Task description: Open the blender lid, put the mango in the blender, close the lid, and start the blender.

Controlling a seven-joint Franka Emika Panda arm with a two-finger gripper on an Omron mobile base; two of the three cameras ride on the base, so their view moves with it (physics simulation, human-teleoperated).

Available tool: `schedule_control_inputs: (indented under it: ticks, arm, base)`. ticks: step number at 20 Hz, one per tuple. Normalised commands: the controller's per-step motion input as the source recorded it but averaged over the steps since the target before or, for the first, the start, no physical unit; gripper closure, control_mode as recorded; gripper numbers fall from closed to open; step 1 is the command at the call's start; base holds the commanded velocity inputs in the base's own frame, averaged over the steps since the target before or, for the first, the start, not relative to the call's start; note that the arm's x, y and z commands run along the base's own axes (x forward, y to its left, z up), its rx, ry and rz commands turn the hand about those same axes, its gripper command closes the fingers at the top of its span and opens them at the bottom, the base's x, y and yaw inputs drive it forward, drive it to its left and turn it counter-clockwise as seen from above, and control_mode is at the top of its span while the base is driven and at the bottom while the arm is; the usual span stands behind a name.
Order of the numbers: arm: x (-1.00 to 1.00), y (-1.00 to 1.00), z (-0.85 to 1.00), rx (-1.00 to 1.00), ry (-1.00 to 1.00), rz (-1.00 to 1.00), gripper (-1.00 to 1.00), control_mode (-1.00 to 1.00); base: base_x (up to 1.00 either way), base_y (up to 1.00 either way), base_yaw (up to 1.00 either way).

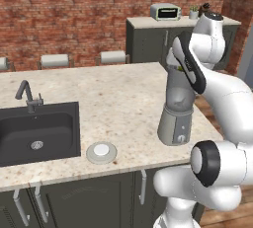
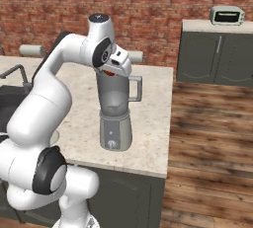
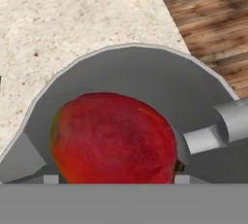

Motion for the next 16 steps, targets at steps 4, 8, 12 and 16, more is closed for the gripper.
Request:
schedule_control_inputs:
  ticks: [4,8,12,16]
  arm:
    - [0.00,0.00,-0.53,0.00,0.19,0.06,1.00,-1.00]
    - [0.00,0.00,-0.65,-0.01,0.19,0.06,-1.00,-1.00]
    - [-0.01,0.00,-0.43,0.00,0.09,0.04,-1.00,-1.00]
    - [0.00,0.00,-0.06,0.00,0.00,0.02,-1.00,-1.00]
  base:
    - [0.00,0.00,0.00]
    - [0.00,0.00,0.00]
    - [0.00,0.00,0.00]
    - [0.00,0.00,0.00]
